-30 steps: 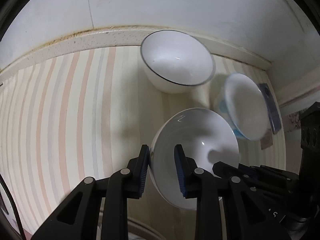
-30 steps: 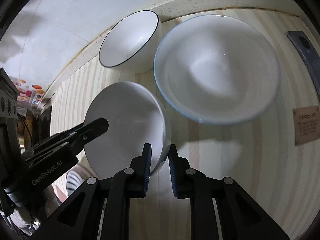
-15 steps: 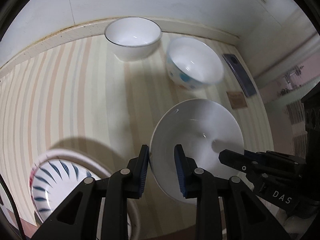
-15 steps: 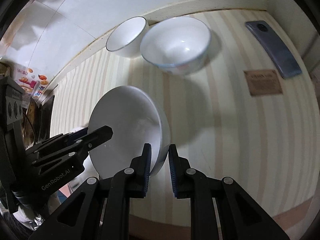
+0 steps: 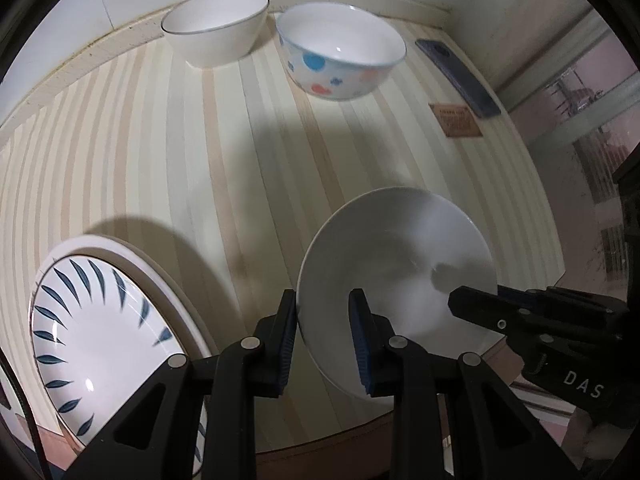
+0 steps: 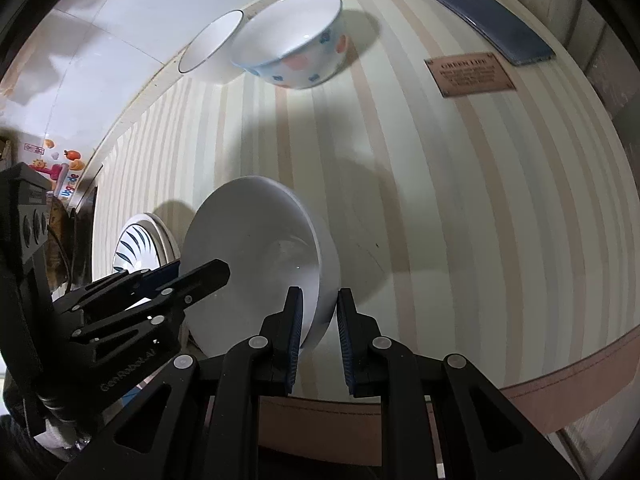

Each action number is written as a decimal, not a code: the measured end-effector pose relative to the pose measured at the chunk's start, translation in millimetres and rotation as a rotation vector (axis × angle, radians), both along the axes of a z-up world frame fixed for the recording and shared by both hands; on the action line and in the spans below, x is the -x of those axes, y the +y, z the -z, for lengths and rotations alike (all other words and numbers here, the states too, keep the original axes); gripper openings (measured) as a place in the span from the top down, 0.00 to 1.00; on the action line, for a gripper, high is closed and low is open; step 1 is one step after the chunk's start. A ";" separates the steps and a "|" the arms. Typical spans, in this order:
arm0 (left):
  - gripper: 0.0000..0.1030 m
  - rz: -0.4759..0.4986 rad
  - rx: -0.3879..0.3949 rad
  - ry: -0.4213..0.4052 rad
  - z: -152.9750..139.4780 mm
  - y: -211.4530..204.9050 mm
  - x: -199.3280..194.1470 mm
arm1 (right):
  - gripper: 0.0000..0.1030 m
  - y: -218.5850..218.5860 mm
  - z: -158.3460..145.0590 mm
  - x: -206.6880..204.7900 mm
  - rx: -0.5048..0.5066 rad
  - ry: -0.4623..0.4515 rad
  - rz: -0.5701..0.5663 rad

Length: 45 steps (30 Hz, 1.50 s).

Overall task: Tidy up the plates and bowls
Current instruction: 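Carry the plain white bowl with both grippers and release it, then grasp the rim of the blue-rimmed dotted bowl with both grippers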

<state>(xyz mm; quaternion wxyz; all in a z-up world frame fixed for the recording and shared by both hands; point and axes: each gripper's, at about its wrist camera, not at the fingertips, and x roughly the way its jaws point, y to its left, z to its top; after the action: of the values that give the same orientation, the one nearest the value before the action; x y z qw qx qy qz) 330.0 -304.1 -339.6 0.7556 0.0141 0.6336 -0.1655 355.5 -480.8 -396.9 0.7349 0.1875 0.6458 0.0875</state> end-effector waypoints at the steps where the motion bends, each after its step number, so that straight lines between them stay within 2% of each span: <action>1: 0.77 0.001 -0.003 0.003 1.8 -1.1 0.9 | 0.81 -0.9 1.4 1.0 0.000 0.001 0.000; 8: 0.77 0.001 -0.027 0.021 10.5 -7.1 5.1 | 0.81 -4.3 8.2 5.4 -0.008 0.023 0.000; 16: 0.77 0.011 -0.044 0.008 7.4 -10.7 3.3 | 0.81 -4.7 12.7 0.4 -0.030 0.053 -0.008; 20: 0.77 0.003 -0.020 -0.027 -17.1 -5.7 0.4 | 0.79 -12.6 9.8 -6.3 -0.057 0.086 -0.005; 24: 0.75 -0.029 0.030 -0.097 -54.6 0.2 -21.0 | 0.78 -35.7 -14.3 -24.7 -0.113 0.044 0.032; 25: 0.69 -0.041 0.040 -0.107 -61.1 1.0 -30.1 | 0.75 -41.4 -21.2 -32.6 -0.120 0.027 0.043; 28: 0.67 -0.089 0.070 -0.119 -68.0 2.6 -68.9 | 0.57 -55.1 -39.7 -67.5 -0.148 -0.036 0.065; 29: 0.67 -0.111 0.077 -0.114 -65.3 2.7 -87.5 | 0.53 -56.1 -42.2 -78.1 -0.149 -0.047 0.066; 32: 0.67 -0.159 0.089 -0.078 -50.0 4.5 -131.4 | 0.52 -56.8 -39.6 -125.3 -0.141 -0.076 0.068; 36: 0.67 -0.223 0.131 -0.003 -19.6 7.1 -180.8 | 0.52 -57.8 -10.7 -177.7 -0.156 -0.051 0.112; 40: 0.67 -0.236 0.164 0.060 7.1 4.1 -209.1 | 0.53 -53.2 16.0 -203.7 -0.210 -0.029 0.139; 42: 0.68 -0.220 0.186 0.072 17.0 -0.8 -216.8 | 0.61 -50.7 25.5 -210.9 -0.233 -0.023 0.144; 43: 0.68 -0.214 0.193 0.078 20.1 -3.0 -218.5 | 0.70 -49.9 30.9 -213.6 -0.243 -0.016 0.143; 45: 0.73 -0.203 0.193 0.083 27.5 -6.5 -221.4 | 0.77 -48.2 40.0 -216.0 -0.236 -0.013 0.147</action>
<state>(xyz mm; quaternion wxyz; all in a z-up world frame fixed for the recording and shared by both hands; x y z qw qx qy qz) 551.4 -310.6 -367.1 0.7394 -0.1295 0.6438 -0.1489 571.6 -529.0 -436.9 0.7163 0.3190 0.6108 0.1098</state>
